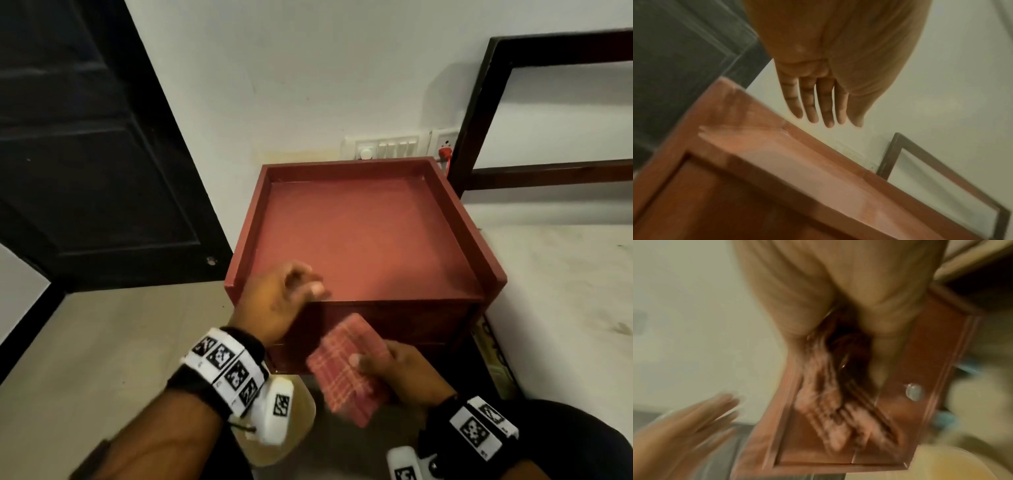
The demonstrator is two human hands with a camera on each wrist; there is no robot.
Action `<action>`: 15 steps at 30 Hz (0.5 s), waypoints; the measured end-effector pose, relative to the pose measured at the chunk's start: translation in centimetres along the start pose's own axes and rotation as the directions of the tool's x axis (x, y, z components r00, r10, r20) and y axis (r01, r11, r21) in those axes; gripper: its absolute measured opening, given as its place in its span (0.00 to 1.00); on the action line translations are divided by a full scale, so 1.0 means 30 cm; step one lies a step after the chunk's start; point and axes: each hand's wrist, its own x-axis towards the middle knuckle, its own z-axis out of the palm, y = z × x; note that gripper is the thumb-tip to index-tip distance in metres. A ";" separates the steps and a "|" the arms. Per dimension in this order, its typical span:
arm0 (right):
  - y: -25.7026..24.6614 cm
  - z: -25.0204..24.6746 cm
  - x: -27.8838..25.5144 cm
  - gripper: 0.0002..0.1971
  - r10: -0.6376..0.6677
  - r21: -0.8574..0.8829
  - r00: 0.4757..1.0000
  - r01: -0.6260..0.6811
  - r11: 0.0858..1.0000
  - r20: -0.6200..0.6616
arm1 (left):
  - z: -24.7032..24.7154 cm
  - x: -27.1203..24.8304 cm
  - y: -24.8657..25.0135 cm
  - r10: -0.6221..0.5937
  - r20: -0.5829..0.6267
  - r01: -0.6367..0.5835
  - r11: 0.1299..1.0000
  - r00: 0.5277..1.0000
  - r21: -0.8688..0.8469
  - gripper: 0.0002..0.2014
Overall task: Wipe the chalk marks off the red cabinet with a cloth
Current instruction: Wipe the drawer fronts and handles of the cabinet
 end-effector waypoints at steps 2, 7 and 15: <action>0.066 -0.018 0.028 0.14 0.126 0.142 0.951 -0.088 0.986 -0.283 | -0.088 0.111 -0.035 0.203 -0.154 -0.123 0.901 0.967 0.415 0.14; 0.093 -0.029 0.122 0.12 0.253 0.374 0.800 -0.039 0.927 -0.544 | -0.178 0.306 -0.174 -0.058 -0.066 0.088 0.703 0.996 0.706 0.38; 0.128 0.113 0.294 0.33 0.286 0.530 0.782 0.066 0.845 -0.554 | -0.144 0.352 -0.263 -0.189 -0.021 0.157 0.741 0.982 0.652 0.45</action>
